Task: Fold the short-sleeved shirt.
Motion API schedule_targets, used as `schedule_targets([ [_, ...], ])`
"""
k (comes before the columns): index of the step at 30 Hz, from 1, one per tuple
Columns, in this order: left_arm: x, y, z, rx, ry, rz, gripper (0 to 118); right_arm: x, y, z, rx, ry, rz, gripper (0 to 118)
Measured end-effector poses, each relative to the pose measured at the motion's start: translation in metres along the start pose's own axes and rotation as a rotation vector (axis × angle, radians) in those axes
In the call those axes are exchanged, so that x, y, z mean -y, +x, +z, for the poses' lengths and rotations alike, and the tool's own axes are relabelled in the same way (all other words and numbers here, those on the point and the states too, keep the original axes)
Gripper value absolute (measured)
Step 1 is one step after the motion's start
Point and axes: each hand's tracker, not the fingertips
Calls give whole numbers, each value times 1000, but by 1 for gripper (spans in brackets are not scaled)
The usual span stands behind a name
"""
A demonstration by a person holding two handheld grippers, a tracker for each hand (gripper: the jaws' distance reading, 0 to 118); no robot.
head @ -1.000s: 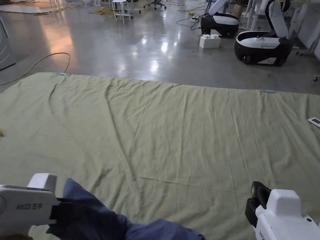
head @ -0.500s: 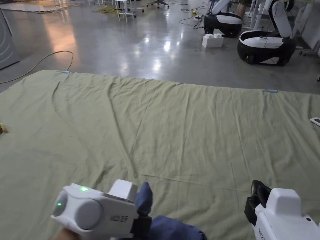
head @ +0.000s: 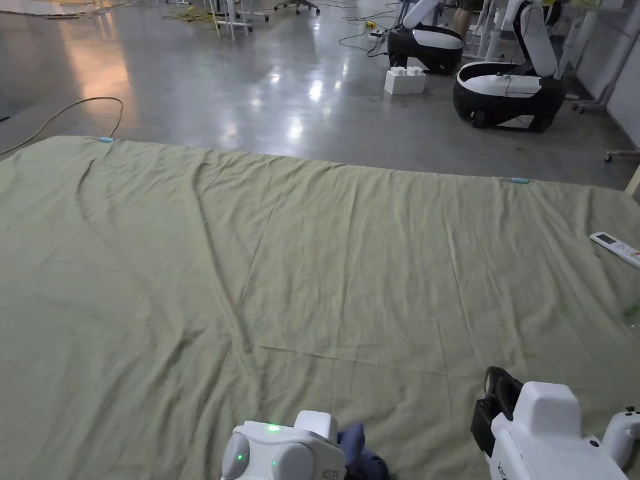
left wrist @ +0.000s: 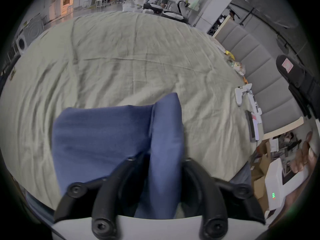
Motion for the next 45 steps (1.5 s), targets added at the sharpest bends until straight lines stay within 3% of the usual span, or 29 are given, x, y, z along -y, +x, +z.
schedule_targets([
  [2,0,0,7,71,8,6,60,0,1,0,3,-1,-1,3],
  [9,-3,-13,55,158,63,17,61,2,4,2,5,-4,-7,3],
  [12,-1,-18,63,105,86,1,60,3,5,3,7,-6,-7,3],
  [14,5,-17,55,28,70,-28,56,4,5,3,9,-8,-6,3],
  [16,7,-18,39,23,36,-13,24,5,5,3,8,-11,-7,3],
  [17,9,-19,29,48,21,20,16,5,5,3,8,-13,-8,3],
  [22,18,-8,-1,144,-26,63,15,7,5,5,4,-21,-15,3],
  [29,35,4,-29,103,-22,19,12,10,8,4,9,-37,-36,3],
  [35,40,7,-14,102,19,-57,12,5,5,5,2,-28,-33,3],
  [40,27,-4,36,144,181,-149,12,-7,1,7,-7,3,-30,3],
  [44,22,0,11,78,364,-203,12,-19,-4,7,-1,50,-19,3],
  [45,6,-16,61,46,418,-204,12,-21,-6,7,2,62,-10,3],
])
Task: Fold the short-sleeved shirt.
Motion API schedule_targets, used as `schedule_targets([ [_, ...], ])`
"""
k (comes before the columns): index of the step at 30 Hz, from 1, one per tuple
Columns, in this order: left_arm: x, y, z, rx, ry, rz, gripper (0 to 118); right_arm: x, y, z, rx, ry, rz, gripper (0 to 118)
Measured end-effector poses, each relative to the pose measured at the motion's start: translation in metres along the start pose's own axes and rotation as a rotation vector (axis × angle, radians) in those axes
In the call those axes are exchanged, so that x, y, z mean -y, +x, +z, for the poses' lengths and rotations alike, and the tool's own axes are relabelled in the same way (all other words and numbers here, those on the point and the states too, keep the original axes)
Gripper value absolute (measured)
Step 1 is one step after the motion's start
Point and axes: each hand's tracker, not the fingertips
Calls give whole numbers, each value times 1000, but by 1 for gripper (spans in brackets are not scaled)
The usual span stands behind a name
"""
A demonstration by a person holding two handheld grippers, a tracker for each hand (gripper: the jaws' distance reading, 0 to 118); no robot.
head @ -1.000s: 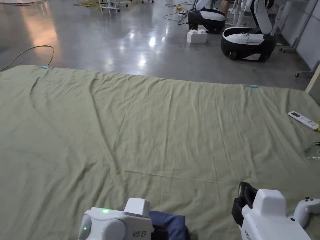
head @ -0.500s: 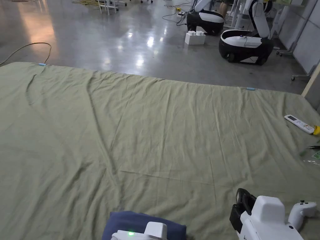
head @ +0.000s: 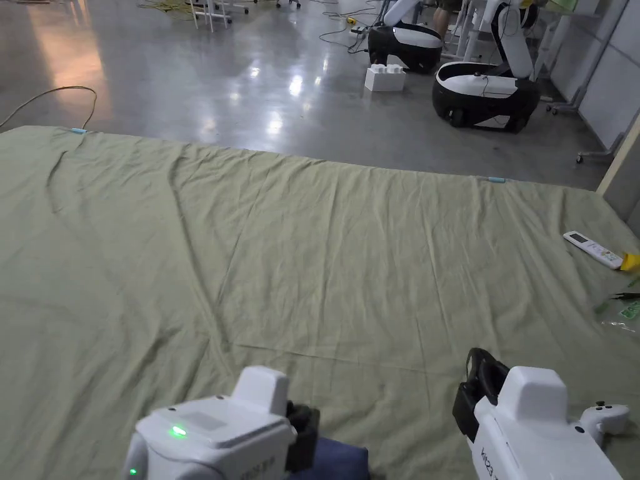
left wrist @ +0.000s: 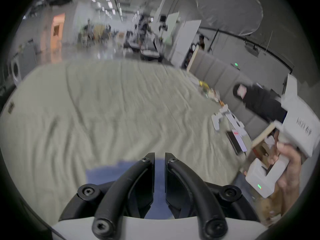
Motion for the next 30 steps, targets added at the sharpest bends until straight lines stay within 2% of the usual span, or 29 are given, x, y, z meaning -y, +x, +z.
schedule_targets([
  [3,0,-11,0,-117,185,-35,12,-10,-5,-1,9,47,15,3],
  [4,-41,-30,54,-152,249,-54,12,-14,-6,-2,13,55,11,3],
  [5,-44,-37,62,-187,298,-72,12,-18,-7,-3,18,68,3,3],
  [8,-53,-56,61,-322,399,-90,12,-27,-10,-3,43,117,-3,3],
  [11,-56,-72,67,-444,477,-63,11,-36,-12,-2,74,200,34,3],
  [13,-56,-70,75,-474,544,-60,10,-38,-12,-3,80,194,9,3],
  [21,-63,-83,82,-511,592,-69,10,-46,-10,-3,108,230,35,3],
  [25,-64,-87,76,-565,553,-69,10,-46,-8,-5,117,223,42,3],
  [30,-54,-103,74,-556,499,-36,10,-33,-11,-6,68,133,57,3],
])
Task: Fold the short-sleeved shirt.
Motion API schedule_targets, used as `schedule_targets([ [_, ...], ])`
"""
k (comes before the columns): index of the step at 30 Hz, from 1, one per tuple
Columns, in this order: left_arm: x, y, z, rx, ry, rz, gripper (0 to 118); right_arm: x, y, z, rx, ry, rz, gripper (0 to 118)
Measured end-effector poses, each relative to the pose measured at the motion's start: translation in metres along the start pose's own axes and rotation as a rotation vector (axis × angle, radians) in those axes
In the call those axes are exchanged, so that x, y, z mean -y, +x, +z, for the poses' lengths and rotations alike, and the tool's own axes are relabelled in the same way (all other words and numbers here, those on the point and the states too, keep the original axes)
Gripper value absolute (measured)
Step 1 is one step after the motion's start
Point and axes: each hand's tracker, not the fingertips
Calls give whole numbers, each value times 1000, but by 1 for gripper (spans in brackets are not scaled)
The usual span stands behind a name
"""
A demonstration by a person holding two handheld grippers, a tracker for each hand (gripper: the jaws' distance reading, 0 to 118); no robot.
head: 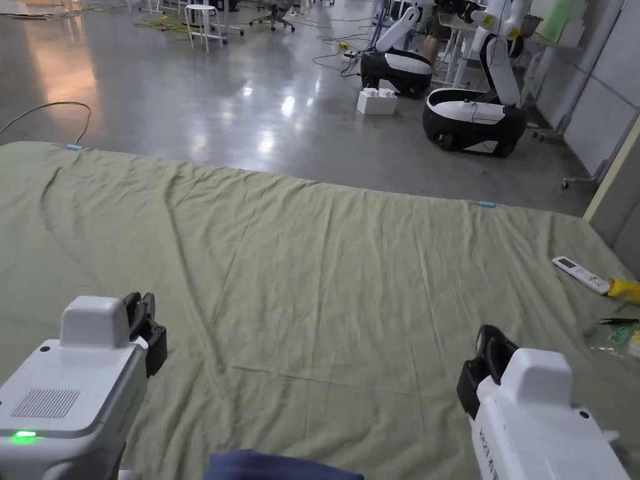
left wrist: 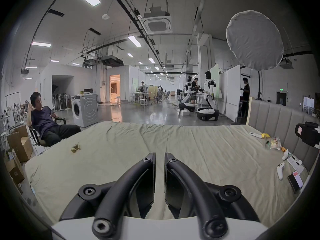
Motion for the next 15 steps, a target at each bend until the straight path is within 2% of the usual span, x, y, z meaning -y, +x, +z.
schedule_targets([
  [4,18,-12,-1,-5,-65,-18,10,22,-23,9,-61,-99,-8,3],
  [6,27,-18,0,1,-98,-8,10,39,-42,12,-133,-172,-37,3],
  [7,31,-20,0,1,-113,-7,10,48,-54,14,-165,-185,-10,3],
  [11,46,-28,4,16,-165,18,10,89,-98,18,-342,-315,-17,3],
  [15,62,-36,9,46,-222,90,10,123,-126,18,-362,-382,61,3],
])
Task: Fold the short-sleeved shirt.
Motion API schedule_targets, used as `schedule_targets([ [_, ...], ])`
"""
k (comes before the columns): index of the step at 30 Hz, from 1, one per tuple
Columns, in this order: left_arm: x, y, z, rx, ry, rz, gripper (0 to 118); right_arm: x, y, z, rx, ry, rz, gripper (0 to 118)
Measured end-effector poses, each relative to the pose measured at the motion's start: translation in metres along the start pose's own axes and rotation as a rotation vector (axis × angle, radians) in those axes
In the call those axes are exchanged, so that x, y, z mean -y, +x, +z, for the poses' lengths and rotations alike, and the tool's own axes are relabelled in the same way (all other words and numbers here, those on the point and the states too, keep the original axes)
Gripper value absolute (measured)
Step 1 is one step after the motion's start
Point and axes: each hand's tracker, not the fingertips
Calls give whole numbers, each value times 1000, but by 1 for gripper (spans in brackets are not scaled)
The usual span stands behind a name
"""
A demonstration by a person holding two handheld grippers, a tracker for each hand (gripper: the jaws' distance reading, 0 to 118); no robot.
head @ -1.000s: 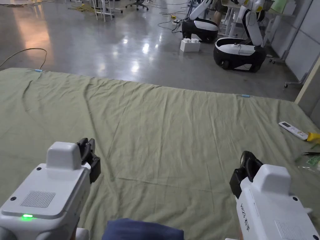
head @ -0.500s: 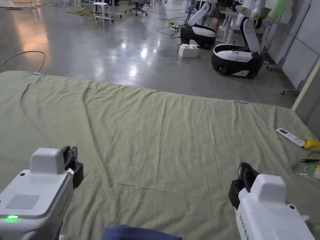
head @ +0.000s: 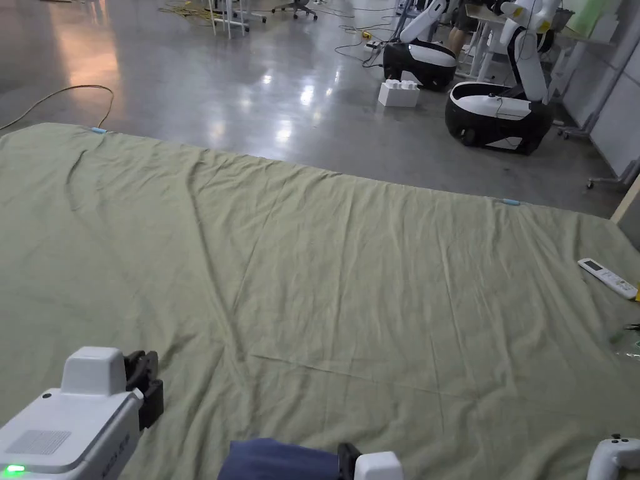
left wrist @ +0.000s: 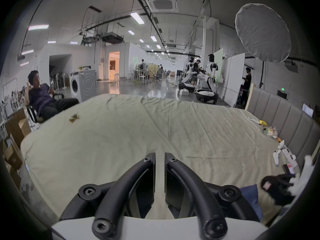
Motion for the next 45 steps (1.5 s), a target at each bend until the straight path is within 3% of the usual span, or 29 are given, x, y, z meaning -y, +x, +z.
schedule_targets([
  [3,13,-5,0,39,-52,35,10,19,-5,-12,34,-41,-10,3],
  [5,22,-6,-1,78,-96,55,10,29,-2,-18,113,-54,-29,3],
  [13,50,-6,-18,281,-338,176,14,55,1,-33,175,-90,-100,3],
  [14,54,-6,-19,321,-354,193,18,60,2,-33,176,-88,-97,3],
  [18,64,-10,-33,453,-453,278,64,68,2,-34,182,-78,-69,2],
  [20,65,-10,-43,513,-527,343,70,67,4,-36,176,-80,-71,2],
  [28,98,-16,-99,732,-760,618,69,68,9,-33,148,-76,-87,2],
  [32,114,-16,-120,826,-760,699,64,68,9,-33,145,-79,-102,2],
  [35,99,9,-102,805,-778,694,42,66,9,-31,143,-78,-97,2],
  [45,77,8,-77,835,-762,642,24,65,5,-28,151,-72,-33,2],
])
